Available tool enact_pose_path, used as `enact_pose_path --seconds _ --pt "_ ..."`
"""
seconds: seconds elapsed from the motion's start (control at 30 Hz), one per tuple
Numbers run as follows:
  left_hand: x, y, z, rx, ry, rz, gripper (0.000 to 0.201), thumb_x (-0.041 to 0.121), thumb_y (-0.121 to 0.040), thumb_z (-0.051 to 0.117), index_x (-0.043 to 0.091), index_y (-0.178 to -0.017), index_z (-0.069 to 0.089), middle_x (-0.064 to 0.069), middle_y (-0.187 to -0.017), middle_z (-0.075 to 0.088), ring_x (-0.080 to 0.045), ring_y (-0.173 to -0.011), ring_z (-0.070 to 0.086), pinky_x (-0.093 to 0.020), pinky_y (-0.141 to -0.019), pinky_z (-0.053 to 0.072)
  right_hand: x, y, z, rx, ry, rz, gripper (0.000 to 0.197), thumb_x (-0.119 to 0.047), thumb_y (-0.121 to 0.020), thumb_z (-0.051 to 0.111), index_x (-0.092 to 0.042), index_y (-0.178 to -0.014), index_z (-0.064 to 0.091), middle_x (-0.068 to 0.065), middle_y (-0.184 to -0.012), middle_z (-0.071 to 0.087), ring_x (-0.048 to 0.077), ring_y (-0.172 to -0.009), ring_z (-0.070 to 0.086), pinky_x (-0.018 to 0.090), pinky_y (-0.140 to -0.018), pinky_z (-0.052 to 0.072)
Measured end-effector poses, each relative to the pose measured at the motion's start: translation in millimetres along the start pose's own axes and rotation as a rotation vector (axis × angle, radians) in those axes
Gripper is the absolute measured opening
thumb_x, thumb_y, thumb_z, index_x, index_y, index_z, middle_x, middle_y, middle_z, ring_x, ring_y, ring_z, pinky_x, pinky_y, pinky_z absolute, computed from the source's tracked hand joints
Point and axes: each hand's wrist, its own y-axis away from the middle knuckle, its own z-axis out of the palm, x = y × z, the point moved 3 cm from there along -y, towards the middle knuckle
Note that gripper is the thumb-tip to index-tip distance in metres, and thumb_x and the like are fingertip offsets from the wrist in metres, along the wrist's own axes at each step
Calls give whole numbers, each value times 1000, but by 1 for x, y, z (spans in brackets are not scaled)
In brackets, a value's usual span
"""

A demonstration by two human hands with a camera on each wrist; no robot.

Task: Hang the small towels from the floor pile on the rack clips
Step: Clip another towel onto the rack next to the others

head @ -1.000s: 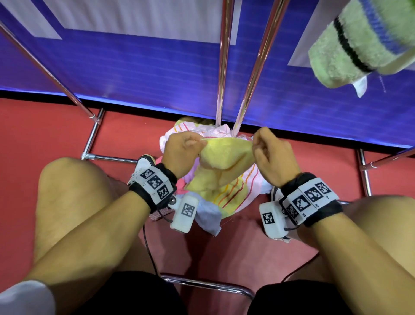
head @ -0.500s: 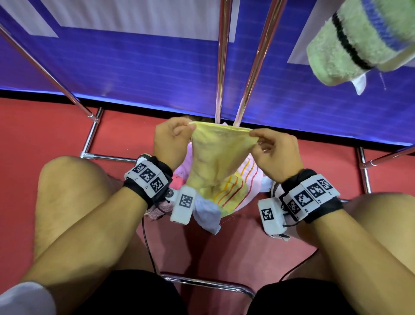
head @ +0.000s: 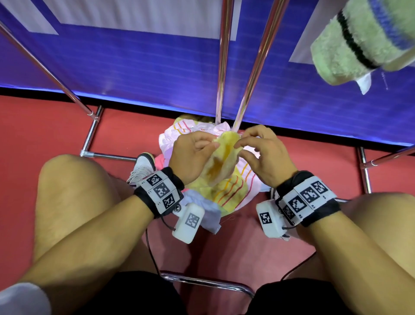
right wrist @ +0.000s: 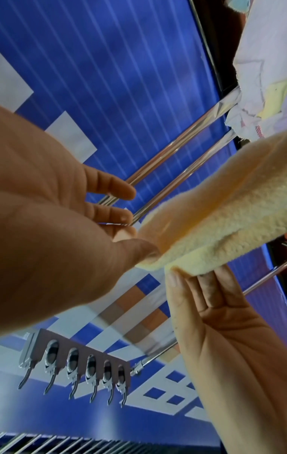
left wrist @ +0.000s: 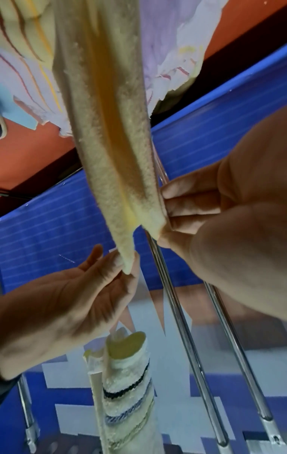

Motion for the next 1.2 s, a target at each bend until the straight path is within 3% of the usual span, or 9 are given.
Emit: enact_pose_path --seconds 0.1,0.17,0.3,0.47,0.6,0.73,0.9,1.0,1.2 --pt "1 4 6 -35 120 -95 8 5 -82 76 11 -85 71 -26 -84 72 -24 -72 61 -46 -77 54 -8 -2 2 -22 55 -72 3 -19 -85 73 -18 -88 73 2 -118 58 20 -112 47 22 -94 31" --pt "2 5 9 -55 172 -130 9 -1 -82 74 8 -86 72 -21 -86 74 -26 -76 66 -50 -83 56 -15 -2 4 -32 26 -136 7 -23 -86 71 -17 -87 73 0 -109 63 18 -104 50 21 -93 33" --pt "5 4 12 -106 257 -161 15 -6 -84 69 9 -84 73 -7 -80 75 -22 -76 71 -40 -79 60 -18 -5 5 -31 -12 -133 11 -27 -88 69 -17 -87 71 -7 -81 63 14 -77 52 23 -78 35" --pt "8 5 14 -191 253 -176 11 0 -88 67 6 -96 73 -10 -88 74 -22 -84 71 -39 -82 59 -15 -5 -1 45 -30 -63 12 -29 -83 75 -17 -82 71 -14 -76 60 2 -74 45 14 -74 32" --pt "8 7 15 -216 210 -143 16 0 -91 62 9 -101 71 -6 -87 75 -22 -87 70 -36 -81 58 -14 -3 -1 42 -7 -53 12 -30 -85 71 -19 -85 73 -8 -80 67 19 -77 57 34 -75 43" --pt "7 8 16 -201 167 -88 19 -2 -93 60 4 -108 68 -26 -100 71 -34 -94 68 -44 -87 57 -15 -2 1 38 1 -64 12 -28 -87 68 -17 -86 74 -3 -80 69 24 -75 60 40 -73 49" --pt "8 10 17 -230 77 -7 29 -6 -88 66 16 -106 70 -2 -95 75 -14 -89 70 -33 -86 58 -16 -1 -1 87 -3 -16 11 -28 -83 75 -17 -80 72 -5 -73 68 19 -69 59 37 -69 49" --pt "7 12 16 -262 78 -21 36 -8 -79 75 6 -111 69 -8 -102 74 -15 -92 72 -30 -87 57 -16 0 -3 95 -23 31 18 -34 -79 78 -18 -75 72 -7 -68 67 12 -67 55 33 -68 47" --pt "15 8 11 -222 58 -18 25 -7 -73 79 15 -85 74 6 -78 76 -8 -76 72 -27 -77 59 -19 1 -2 87 -35 46 17 -37 -79 73 -20 -76 71 -10 -67 66 13 -68 58 34 -67 50"
